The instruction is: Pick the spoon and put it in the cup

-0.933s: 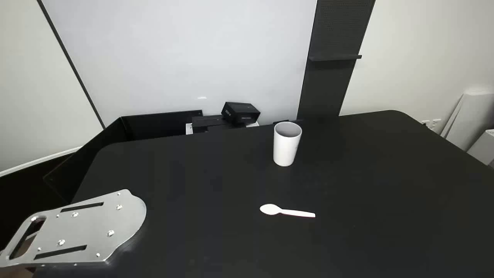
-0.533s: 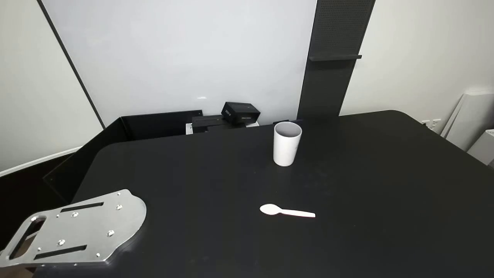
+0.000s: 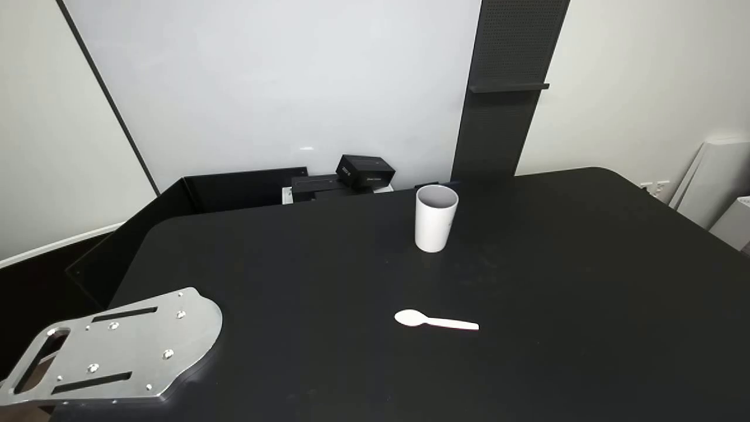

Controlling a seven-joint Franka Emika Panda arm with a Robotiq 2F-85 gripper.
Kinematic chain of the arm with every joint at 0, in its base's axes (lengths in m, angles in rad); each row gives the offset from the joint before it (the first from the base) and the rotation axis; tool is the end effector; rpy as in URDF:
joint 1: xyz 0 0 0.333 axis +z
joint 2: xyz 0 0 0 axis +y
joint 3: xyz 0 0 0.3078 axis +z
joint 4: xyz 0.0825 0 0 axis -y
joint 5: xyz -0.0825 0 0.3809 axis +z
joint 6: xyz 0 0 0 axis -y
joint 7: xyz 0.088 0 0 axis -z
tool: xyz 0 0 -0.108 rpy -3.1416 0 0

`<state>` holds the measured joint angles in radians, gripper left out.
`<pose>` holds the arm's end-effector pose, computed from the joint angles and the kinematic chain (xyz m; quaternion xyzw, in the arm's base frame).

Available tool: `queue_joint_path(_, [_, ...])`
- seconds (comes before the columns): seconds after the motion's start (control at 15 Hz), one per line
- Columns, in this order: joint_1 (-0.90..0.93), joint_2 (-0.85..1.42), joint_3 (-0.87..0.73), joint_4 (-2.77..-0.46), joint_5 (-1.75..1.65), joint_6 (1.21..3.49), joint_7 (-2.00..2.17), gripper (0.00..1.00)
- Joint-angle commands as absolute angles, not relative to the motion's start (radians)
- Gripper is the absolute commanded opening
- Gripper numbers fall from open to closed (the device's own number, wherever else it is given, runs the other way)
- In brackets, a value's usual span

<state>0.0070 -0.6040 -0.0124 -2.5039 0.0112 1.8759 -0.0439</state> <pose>0.3656 -0.0013 0.4781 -0.9997 -0.0186 0.0118 0.0091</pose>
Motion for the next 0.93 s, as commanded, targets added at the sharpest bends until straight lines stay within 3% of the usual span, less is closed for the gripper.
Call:
queue_joint_path(0.0, [0.007, -0.604, -0.012, -2.502, 0.011, 1.874, -0.044, 1.0])
queue_joint_path(0.4, [0.01, -0.542, -0.007, -2.476, -0.018, 1.945, -0.076, 1.0])
queue_joint_path(0.87, [0.038, -0.285, -0.02, -2.372, -0.023, 2.143, -0.226, 1.0])
